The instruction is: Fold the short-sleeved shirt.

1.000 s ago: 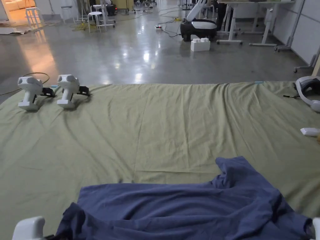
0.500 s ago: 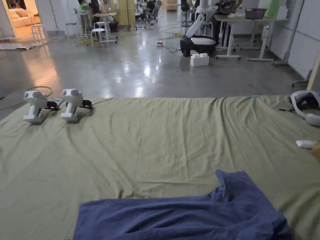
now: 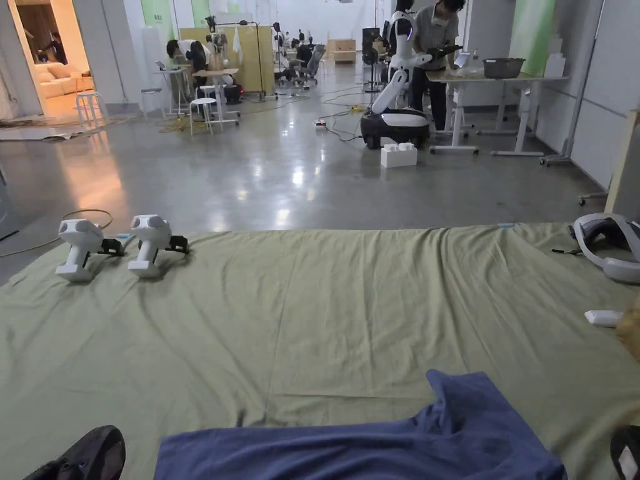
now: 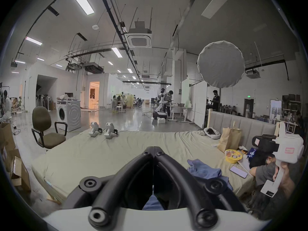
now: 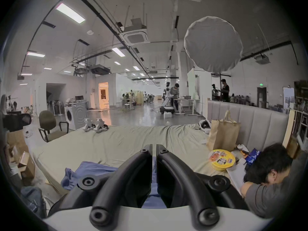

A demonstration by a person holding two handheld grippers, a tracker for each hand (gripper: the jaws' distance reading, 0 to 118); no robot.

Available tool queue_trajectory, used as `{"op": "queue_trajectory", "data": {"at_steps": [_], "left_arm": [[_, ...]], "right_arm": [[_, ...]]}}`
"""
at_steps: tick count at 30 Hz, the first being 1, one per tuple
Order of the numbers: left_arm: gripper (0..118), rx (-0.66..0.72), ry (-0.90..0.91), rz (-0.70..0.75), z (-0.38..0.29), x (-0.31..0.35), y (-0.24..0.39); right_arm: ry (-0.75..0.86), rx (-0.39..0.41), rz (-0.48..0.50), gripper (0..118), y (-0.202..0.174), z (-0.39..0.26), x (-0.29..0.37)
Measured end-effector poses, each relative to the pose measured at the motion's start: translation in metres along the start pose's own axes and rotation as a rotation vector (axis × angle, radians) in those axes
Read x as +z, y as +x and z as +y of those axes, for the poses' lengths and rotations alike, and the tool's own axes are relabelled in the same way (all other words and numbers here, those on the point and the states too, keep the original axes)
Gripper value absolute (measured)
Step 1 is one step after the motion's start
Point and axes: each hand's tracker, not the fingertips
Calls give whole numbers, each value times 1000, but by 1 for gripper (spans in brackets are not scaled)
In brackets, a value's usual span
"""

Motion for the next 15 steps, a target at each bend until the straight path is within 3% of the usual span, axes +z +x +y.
{"op": "queue_trajectory", "data": {"at_steps": [1, 5, 15], "left_arm": [[1, -5, 24, -6, -2, 1, 1], [1, -52, 17, -7, 7, 8, 10], [1, 51, -188, 8, -16, -44, -21]], "right_arm": [[-1, 5, 3, 5, -1, 1, 2], [27, 158, -54, 2, -16, 2, 4], [-29, 204, -40, 2, -26, -7, -16]]}}
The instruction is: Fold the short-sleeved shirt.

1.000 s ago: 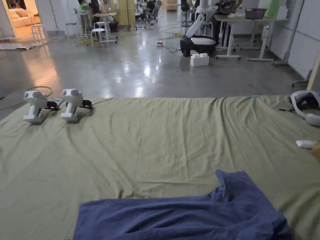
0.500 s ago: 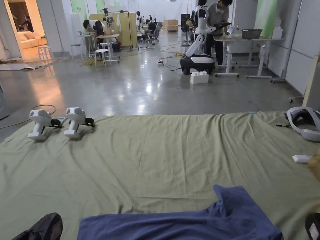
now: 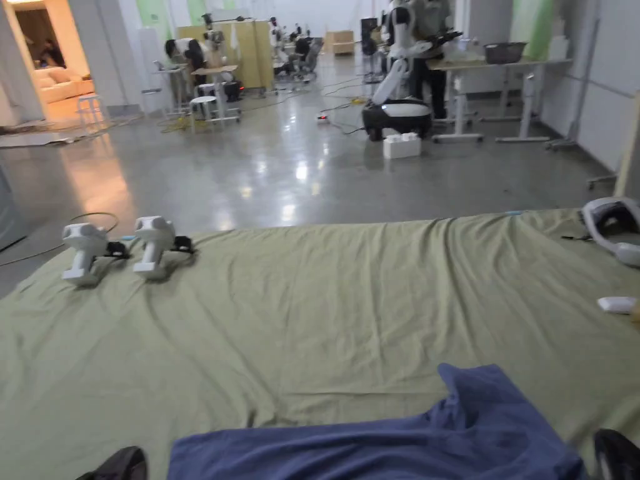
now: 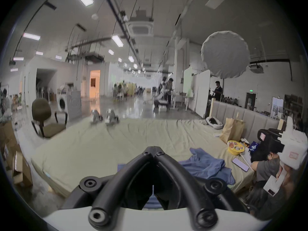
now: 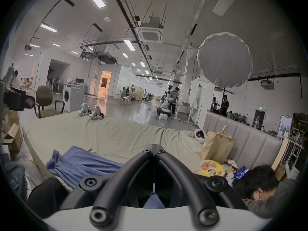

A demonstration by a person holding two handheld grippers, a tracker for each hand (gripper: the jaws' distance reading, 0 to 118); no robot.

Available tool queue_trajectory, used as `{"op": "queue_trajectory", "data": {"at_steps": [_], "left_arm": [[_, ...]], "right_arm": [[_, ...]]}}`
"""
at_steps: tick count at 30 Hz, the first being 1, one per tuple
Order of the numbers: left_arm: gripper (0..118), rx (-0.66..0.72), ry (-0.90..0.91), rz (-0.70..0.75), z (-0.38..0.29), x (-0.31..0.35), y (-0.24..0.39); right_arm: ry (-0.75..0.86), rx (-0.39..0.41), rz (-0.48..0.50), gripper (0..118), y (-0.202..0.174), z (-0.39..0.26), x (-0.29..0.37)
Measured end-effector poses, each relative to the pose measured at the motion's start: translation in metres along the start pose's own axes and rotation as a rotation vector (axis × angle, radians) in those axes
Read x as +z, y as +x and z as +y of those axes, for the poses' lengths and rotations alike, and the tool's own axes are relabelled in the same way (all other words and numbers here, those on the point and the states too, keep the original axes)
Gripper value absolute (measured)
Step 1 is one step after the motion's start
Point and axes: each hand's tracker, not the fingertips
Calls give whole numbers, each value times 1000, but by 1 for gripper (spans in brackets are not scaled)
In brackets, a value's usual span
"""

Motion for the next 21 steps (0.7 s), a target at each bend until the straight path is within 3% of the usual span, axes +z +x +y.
{"op": "queue_trajectory", "data": {"at_steps": [2, 3, 5, 6, 13, 18, 19, 21], "left_arm": [[2, 125, -165, 24, -8, -47, -24], [13, 179, -219, 1, -15, -70, -40], [87, 251, -311, 16, -31, -126, -69], [100, 218, -376, 41, -38, -152, -77], [99, 182, -642, 115, -89, -329, -131], [96, 172, -815, 168, -118, -392, -140], [86, 175, -845, 169, -126, -397, -140], [30, 148, -910, 187, -139, -406, -134]], "right_arm": [[-58, -38, 22, 2, 2, -11, -11], [-83, -51, 37, 2, 4, -16, -16], [-145, -57, 52, 2, 6, -29, -28], [-171, -60, 56, 2, 7, -36, -33], [-373, -169, 71, 2, 23, -77, -71], [-444, -185, 35, 2, 32, -94, -79], [-460, -187, 31, 2, 34, -97, -81], [-488, -189, 29, 2, 36, -102, -85]]}}
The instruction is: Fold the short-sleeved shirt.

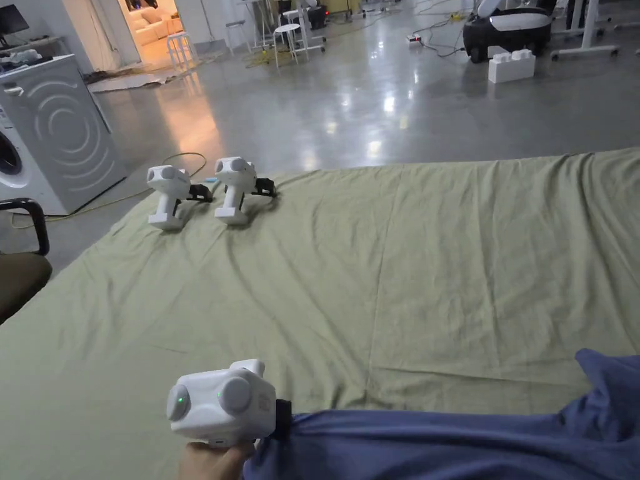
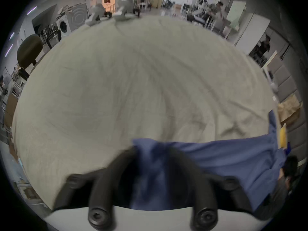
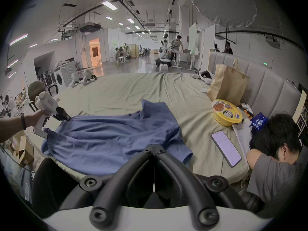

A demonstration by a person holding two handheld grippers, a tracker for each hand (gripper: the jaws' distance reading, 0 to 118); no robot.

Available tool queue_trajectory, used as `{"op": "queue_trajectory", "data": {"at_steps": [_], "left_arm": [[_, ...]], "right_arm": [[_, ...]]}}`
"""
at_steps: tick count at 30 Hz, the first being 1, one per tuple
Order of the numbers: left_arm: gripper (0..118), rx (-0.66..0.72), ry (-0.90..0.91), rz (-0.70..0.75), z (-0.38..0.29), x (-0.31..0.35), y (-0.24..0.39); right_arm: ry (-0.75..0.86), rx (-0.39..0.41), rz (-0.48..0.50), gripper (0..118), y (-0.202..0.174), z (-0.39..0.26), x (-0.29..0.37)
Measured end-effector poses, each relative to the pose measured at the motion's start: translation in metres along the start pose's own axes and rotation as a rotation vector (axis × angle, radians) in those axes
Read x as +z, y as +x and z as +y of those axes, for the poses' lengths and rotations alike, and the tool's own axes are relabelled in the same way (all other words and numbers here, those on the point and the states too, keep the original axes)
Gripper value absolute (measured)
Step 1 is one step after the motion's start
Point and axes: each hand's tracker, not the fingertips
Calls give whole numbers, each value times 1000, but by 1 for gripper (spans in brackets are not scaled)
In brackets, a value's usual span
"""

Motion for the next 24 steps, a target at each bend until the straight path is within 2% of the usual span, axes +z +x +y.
{"op": "queue_trajectory", "data": {"at_steps": [1, 2, 3, 4, 7, 9, 10, 11, 12, 13, 14, 17, 21, 23, 24], "left_arm": [[29, -32, 23, 51, -2, 5, 2], [26, -19, 74, 20, 0, 10, 8], [16, -16, 68, 33, -2, 13, 11], [11, -74, 78, 23, -3, 13, 17], [9, -167, 65, 52, -2, 1, 26], [9, -93, 39, 67, 0, -6, 22], [9, -98, 36, 68, 0, -5, 22], [9, -94, 32, 68, 1, -4, 22], [9, -93, 30, 67, 1, -3, 22], [9, -111, 29, 67, 1, -3, 22], [9, -124, 32, 75, 1, -3, 21], [9, -124, 26, 74, 2, -3, 22], [9, -140, 15, 88, 7, -2, 18], [9, -109, -9, 71, 7, -1, 18], [9, -89, -14, 73, 7, 0, 19]], "right_arm": [[-12, 0, 1, 2, 1, -1, -1], [-22, 0, 5, 2, 1, -2, -4], [-28, -2, 9, 2, 1, -3, -6], [-36, -6, 17, 2, 1, -3, -10], [-42, -23, 67, 3, 4, 12, -29], [-26, -19, 97, 3, 7, 37, -44], [-21, -16, 118, 12, 9, 53, -55], [-18, -20, 139, 31, 13, 70, -70], [-48, -25, 153, 69, 17, 86, -86], [-78, -36, 182, 94, 25, 102, -104], [-121, -46, 198, 107, 33, 116, -132], [-343, -80, 190, 110, 62, 142, -222], [-597, -149, 98, 107, 90, 130, -322], [-660, -119, 28, 103, 89, 117, -348], [-683, -72, 28, 95, 85, 112, -355]]}}
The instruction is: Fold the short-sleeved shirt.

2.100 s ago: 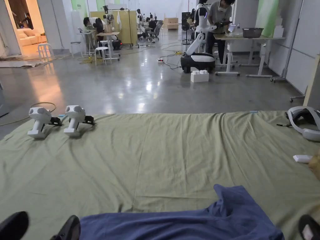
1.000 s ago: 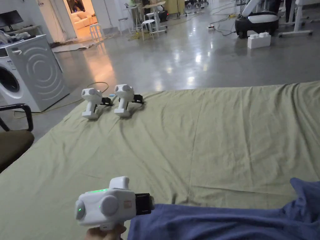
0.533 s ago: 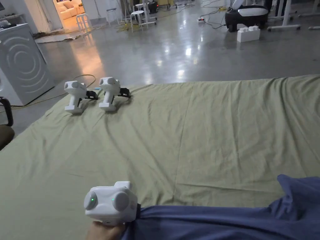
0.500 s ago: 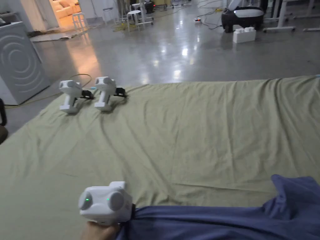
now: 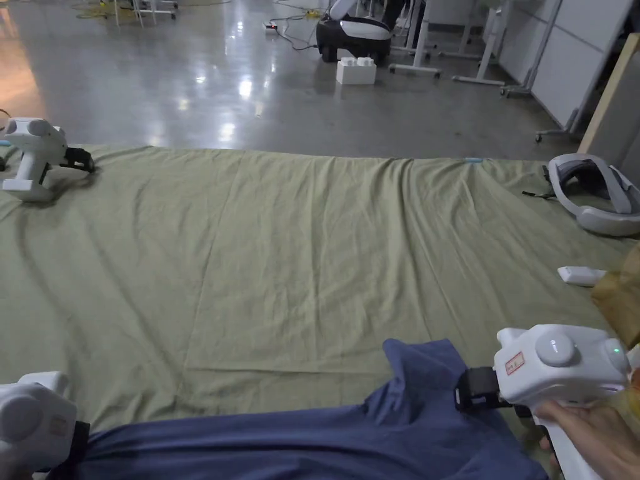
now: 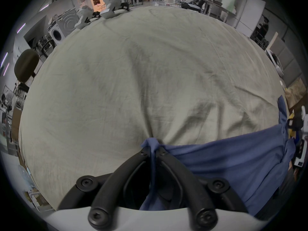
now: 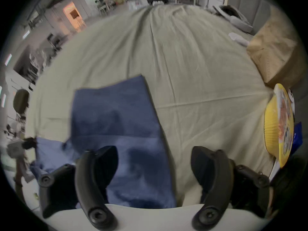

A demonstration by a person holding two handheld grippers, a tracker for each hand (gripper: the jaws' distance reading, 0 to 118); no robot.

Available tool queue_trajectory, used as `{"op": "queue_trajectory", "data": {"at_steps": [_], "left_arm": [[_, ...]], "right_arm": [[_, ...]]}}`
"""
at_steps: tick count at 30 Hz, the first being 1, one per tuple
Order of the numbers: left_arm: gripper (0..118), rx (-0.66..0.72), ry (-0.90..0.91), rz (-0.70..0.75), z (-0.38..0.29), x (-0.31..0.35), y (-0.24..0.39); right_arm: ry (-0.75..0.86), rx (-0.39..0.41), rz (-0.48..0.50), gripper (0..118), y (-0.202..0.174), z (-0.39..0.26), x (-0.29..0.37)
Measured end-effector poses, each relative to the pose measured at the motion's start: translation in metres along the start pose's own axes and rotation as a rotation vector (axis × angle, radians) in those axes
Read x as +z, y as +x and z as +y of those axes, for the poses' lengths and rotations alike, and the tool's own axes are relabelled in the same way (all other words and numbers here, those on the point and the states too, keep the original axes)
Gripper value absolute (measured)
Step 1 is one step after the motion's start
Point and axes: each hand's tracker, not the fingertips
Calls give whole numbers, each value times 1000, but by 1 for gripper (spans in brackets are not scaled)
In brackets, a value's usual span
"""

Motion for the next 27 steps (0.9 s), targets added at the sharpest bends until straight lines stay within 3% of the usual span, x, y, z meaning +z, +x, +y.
{"op": "queue_trajectory", "data": {"at_steps": [2, 3, 4, 5, 6, 9, 13, 14, 19, 27], "left_arm": [[9, -15, -24, 4, 2, 0, 4], [9, -32, -31, 11, 2, 0, 6], [9, -50, -32, 20, 6, -3, 6], [9, -59, -30, 27, 6, -3, 7], [9, -61, -31, 26, 5, -3, 8], [8, -16, -4, -12, 3, 16, 1], [8, -19, 137, -118, -30, 91, -28], [8, 1, 215, -187, -42, 106, -35], [8, 53, 238, -275, -128, 148, -72], [8, 48, 182, -269, -227, 134, -65]], "right_arm": [[-28, 96, -67, 78, -15, -10, -7], [19, 127, -96, 75, -22, -13, -2], [22, 150, -73, 62, -26, -13, 3], [25, 144, -47, 39, -33, -15, 12], [34, 141, -33, 5, -36, -17, 15], [90, 105, 45, 3, -31, -25, 25], [261, 54, 116, 3, -16, -67, 87], [278, 40, 128, 3, -9, -84, 103], [351, 13, 148, 3, 17, -182, 158], [313, -48, 136, 3, 24, -282, 130]]}}
